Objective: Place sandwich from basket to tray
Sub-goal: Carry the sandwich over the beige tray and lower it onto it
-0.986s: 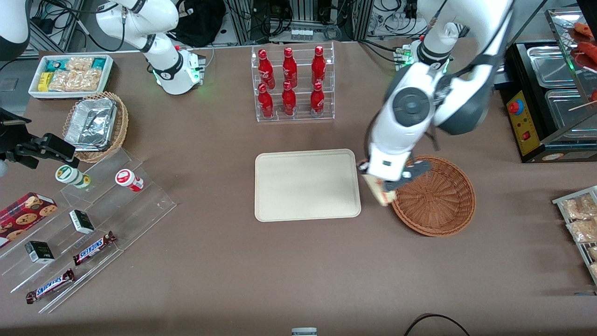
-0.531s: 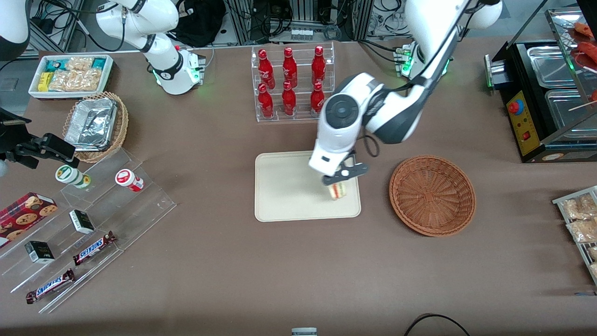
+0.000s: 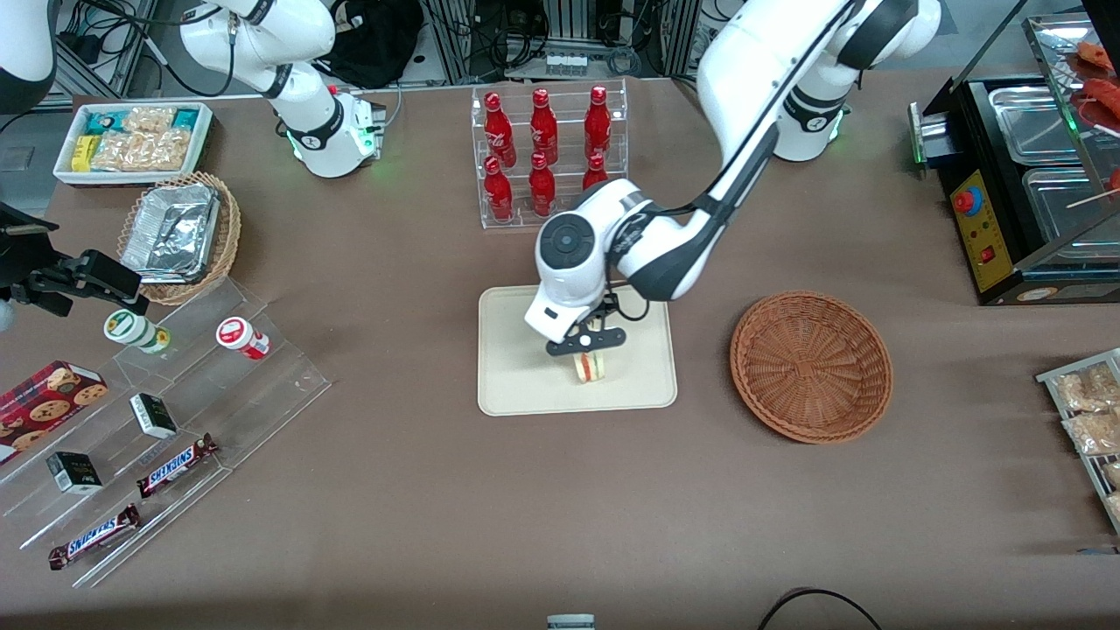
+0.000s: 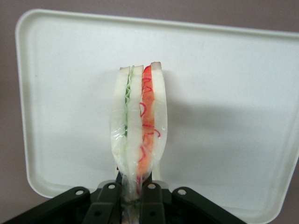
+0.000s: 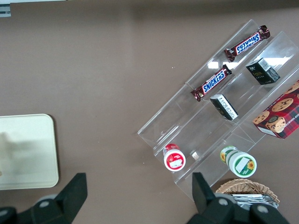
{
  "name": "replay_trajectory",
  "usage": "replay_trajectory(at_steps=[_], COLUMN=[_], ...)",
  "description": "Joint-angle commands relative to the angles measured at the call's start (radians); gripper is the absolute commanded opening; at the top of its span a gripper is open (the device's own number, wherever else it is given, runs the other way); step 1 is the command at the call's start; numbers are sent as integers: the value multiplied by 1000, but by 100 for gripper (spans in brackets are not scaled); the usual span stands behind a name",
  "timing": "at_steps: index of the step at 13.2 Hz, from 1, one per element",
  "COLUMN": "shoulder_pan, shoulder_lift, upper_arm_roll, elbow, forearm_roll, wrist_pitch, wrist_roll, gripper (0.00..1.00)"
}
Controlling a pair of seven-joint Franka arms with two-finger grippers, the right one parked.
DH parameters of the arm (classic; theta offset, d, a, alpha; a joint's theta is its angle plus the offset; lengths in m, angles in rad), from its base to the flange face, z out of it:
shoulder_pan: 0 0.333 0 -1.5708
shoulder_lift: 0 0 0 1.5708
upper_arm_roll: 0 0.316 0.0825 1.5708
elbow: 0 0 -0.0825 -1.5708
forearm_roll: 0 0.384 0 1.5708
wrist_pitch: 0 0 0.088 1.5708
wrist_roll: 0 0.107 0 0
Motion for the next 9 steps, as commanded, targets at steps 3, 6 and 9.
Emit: replay_trajectory(at_steps=[3, 6, 9], shoulder_pan=[-39, -47, -58], shoulder_lift=[38, 52, 55], upper_arm_roll=[10, 10, 12], elbow=[41, 37, 38], forearm_roll=[50, 56, 54], wrist_pitch=[-12, -10, -6], wrist_roll=[5, 0, -5], gripper=[8, 10, 17])
